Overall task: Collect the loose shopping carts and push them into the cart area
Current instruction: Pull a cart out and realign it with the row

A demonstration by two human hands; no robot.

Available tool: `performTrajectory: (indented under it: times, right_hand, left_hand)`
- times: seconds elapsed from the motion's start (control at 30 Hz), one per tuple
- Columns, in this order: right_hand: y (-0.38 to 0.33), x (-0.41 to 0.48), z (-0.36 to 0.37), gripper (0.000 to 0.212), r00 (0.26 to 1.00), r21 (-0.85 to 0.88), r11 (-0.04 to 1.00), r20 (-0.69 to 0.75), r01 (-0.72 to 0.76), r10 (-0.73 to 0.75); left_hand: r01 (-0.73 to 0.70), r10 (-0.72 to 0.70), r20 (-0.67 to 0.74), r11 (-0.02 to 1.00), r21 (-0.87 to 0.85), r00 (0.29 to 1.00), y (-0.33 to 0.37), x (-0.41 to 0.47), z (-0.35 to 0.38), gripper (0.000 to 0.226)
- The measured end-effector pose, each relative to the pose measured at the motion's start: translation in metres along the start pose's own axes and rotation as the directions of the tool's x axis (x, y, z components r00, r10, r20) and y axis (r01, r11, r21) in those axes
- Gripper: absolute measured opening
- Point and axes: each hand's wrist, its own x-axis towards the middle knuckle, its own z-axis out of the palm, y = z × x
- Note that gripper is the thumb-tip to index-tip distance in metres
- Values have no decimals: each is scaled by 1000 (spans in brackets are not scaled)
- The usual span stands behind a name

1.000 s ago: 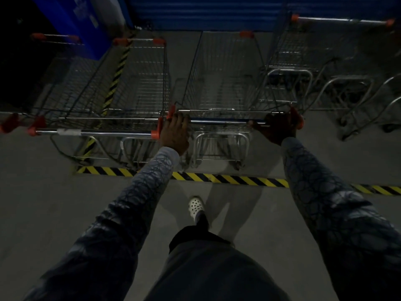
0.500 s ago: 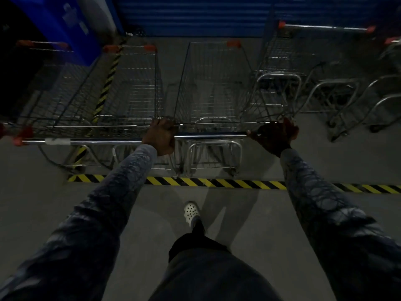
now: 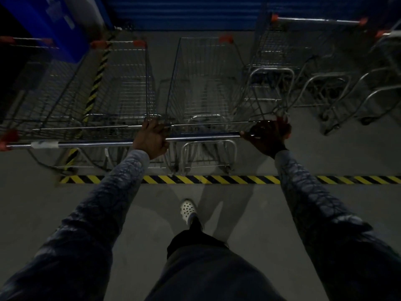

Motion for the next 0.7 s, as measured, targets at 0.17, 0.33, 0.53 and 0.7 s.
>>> performTrajectory:
  times: [0.17, 0.33, 0.53, 0.7]
  right_hand:
    - [-9, -15, -12, 52, 985, -11, 985, 5, -170, 170]
    - [-18, -22, -22, 79, 945, 18, 946, -40, -324, 325]
    - [-19, -21, -15, 56, 934, 76, 934, -63, -348, 353]
    - [-21, -22, -9, 60, 927, 68, 931, -92, -359, 364]
  left_hand:
    - [29, -30, 17, 1000, 10, 999, -1, -2, 3, 45]
    - [56, -56, 25, 998, 9, 998, 0, -3, 1, 46]
    - [94, -94, 32, 996, -1, 995, -2, -2, 4, 39]
    - [99, -99, 15, 995, -11, 995, -3, -4, 4, 44]
